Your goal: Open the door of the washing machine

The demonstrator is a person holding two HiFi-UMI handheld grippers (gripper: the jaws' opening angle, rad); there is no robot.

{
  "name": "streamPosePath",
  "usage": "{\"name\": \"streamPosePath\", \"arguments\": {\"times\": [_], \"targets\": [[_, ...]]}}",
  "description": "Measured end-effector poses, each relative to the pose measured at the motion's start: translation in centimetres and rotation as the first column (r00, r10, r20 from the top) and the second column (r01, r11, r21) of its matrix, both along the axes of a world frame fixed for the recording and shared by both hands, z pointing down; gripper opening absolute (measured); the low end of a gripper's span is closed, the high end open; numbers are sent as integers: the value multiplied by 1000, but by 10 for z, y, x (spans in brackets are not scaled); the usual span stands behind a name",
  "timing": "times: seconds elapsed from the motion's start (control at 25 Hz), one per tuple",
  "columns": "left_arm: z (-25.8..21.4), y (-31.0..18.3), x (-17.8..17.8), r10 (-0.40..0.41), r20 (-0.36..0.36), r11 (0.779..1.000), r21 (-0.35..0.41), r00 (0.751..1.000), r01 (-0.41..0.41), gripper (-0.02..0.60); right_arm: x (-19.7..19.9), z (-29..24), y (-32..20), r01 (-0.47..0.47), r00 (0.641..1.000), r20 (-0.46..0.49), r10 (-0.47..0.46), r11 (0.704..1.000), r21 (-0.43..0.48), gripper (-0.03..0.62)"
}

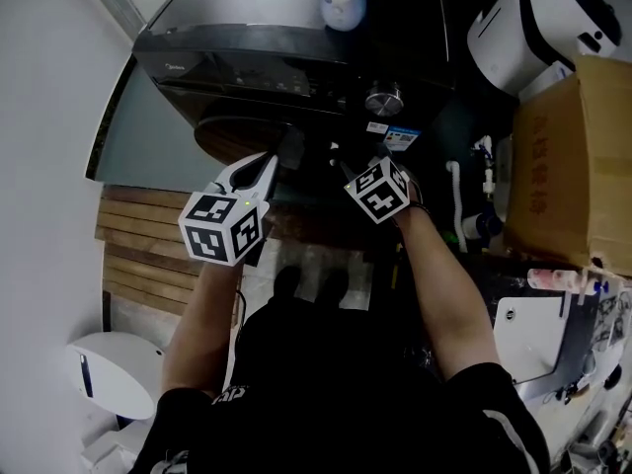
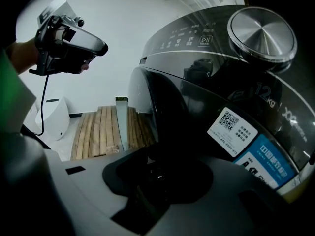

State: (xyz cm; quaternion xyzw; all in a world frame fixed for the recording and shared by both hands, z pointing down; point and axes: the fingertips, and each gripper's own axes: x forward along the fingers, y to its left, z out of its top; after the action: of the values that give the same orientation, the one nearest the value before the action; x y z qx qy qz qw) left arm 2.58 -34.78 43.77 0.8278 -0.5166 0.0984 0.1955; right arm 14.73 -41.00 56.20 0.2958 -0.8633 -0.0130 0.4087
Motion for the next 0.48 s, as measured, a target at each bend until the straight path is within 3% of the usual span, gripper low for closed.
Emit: {"name": "streamPosePath", "arguments": {"times": [0.32, 0.48], "targets": [[-5, 7, -8, -39, -36, 999, 14, 999, 40, 17, 0, -1, -1, -4, 1000, 31, 4, 1000, 0, 123], [8, 17, -15, -72, -41, 997, -19, 997, 71, 17, 0, -2, 0, -7, 999, 39, 7, 1000, 2, 123]]}}
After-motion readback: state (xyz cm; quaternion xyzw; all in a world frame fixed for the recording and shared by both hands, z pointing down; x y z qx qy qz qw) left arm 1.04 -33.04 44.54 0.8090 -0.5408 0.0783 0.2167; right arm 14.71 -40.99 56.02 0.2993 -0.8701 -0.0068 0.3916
